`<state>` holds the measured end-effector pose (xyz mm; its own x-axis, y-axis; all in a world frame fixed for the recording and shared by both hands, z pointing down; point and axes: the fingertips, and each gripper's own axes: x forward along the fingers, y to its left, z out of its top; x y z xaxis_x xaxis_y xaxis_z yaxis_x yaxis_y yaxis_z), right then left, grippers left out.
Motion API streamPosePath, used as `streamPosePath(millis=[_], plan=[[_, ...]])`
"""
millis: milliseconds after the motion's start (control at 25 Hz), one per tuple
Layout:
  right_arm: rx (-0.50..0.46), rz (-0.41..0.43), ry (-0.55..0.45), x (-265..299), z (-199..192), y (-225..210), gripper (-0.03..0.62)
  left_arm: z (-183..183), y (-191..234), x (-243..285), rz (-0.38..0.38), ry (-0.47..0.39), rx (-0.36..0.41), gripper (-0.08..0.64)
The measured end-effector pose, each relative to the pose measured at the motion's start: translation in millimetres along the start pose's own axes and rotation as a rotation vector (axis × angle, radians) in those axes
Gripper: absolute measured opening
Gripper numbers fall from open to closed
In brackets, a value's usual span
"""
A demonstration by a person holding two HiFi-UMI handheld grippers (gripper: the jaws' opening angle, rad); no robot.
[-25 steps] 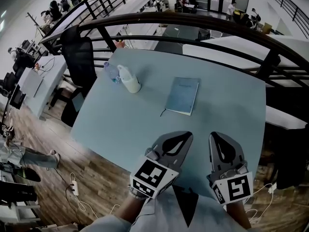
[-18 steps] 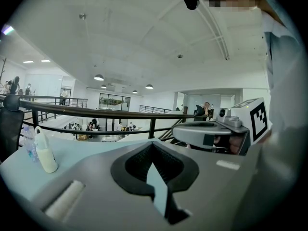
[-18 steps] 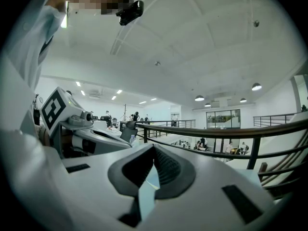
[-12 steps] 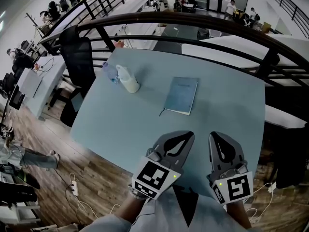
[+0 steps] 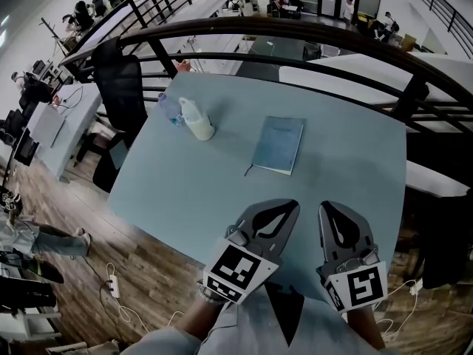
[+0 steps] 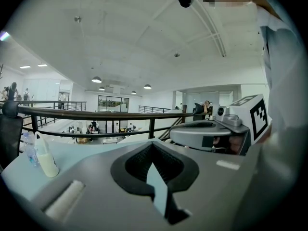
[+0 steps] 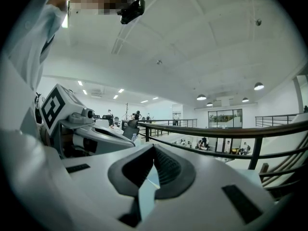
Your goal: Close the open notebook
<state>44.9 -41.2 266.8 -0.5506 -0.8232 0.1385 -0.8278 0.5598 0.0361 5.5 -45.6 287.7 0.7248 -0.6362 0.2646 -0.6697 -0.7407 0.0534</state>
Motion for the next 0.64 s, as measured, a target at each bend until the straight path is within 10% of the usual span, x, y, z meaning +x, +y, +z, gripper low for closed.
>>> streamPosePath(millis=[640], plan=[[-0.008, 0.024, 0.019, -1.7, -3.9, 5.5, 0.002, -1.6, -4.5, -0.1, -0.003, 0.005, 0.002, 0.005]])
